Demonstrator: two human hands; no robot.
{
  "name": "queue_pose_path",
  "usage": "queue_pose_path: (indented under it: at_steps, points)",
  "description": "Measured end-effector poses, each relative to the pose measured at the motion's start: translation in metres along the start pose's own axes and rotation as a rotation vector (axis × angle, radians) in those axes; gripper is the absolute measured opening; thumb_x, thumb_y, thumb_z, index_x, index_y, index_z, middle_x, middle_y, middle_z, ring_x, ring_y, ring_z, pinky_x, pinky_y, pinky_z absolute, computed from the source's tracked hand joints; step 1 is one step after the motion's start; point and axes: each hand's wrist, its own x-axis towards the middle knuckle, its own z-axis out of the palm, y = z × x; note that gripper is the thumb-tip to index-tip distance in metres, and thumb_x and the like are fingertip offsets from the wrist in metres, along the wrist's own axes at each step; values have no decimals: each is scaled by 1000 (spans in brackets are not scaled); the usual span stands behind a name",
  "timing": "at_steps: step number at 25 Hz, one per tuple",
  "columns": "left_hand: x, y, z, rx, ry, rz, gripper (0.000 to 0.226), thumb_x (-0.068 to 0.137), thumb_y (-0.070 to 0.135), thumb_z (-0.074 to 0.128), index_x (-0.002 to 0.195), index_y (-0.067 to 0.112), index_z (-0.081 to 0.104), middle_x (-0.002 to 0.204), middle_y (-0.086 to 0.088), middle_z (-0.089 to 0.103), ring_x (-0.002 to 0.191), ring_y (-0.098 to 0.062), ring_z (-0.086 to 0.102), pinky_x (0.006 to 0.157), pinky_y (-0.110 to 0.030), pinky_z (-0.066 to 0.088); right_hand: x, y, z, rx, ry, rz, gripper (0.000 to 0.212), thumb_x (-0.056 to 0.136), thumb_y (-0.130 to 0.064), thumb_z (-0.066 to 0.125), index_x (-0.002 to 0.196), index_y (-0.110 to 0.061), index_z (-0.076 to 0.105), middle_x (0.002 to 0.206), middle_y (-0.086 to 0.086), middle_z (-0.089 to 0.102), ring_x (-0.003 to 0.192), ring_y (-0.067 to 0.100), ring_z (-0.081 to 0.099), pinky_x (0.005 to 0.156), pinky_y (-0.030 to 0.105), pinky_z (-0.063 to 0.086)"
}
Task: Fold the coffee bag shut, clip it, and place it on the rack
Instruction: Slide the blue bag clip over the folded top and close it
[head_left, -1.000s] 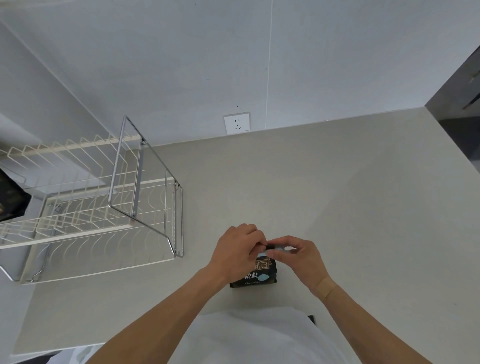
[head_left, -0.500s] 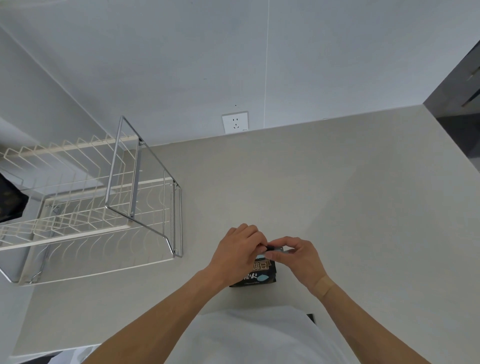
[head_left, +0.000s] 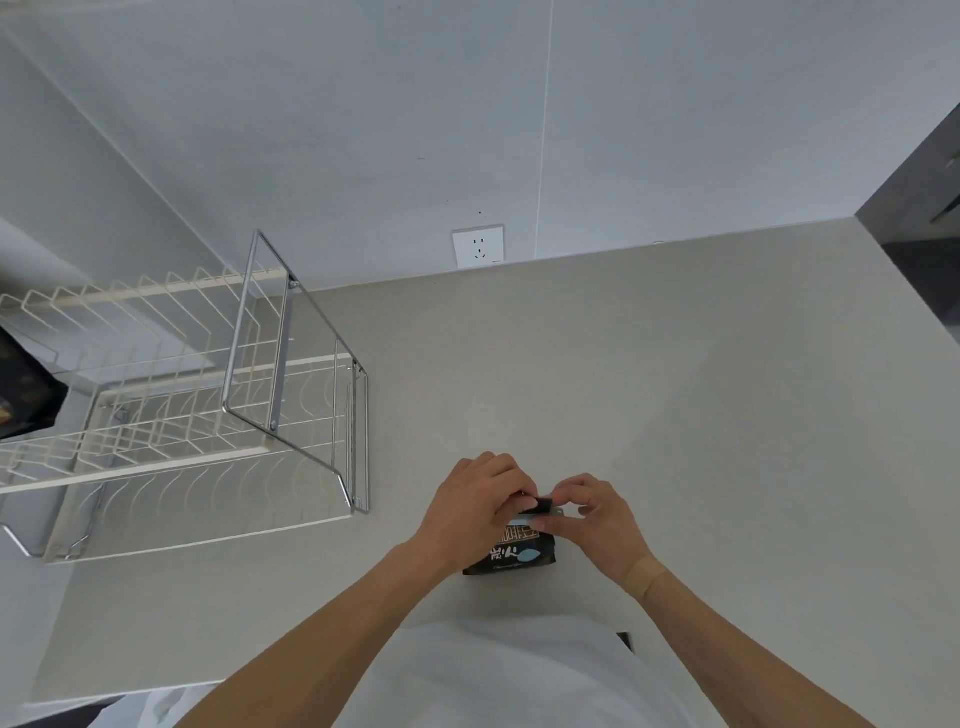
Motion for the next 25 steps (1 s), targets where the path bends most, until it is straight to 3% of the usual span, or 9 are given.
queue_pose_path:
  at_steps: [4,9,12,14,22,25]
  points:
    - [-17,-17,-14,-202,35,-203,8,87,33,65,95,30,66,96,15,61,89,-5,57,77,-23,47,0,-14,-5,-34,3,-53,22,69,-32,83,84,-45,71,98,-19,67,100,4,55,76,15,38]
    - [-59,-42,-25,-451,93,-439,21,81,24,76,90,40,68,93,14,67,86,-5,62,75,-22,48,9,-49,3,-309,-121,-219,17,77,-41,73,94,-40,74,95,-19,67,97,0,51,81,19,41]
    - [-69,-45,-22,-498,148,-474,19,81,26,75,95,38,70,91,14,69,84,-6,65,76,-27,53,12,-69,21,-527,-176,-337,16,82,-44,66,97,-39,73,93,-16,67,92,5,52,78,27,44]
    - [-70,-46,-18,-518,175,-476,18,82,28,75,98,35,71,92,14,70,85,-7,65,76,-26,54,13,-77,29,-546,-190,-378,16,84,-44,64,97,-39,73,91,-15,68,89,5,54,76,27,46]
    - [-66,-45,-5,-545,234,-484,13,82,29,74,93,35,71,92,15,72,90,2,63,78,-1,39,10,-78,35,-504,-164,-408,10,87,-34,64,90,-34,74,86,-19,67,78,3,60,71,28,51]
    - [-64,-44,-1,-663,206,-514,11,84,26,71,92,34,68,92,14,74,93,0,67,87,-11,48,7,-77,37,-497,-138,-411,10,88,-32,62,88,-34,71,86,-20,67,77,3,60,68,27,50]
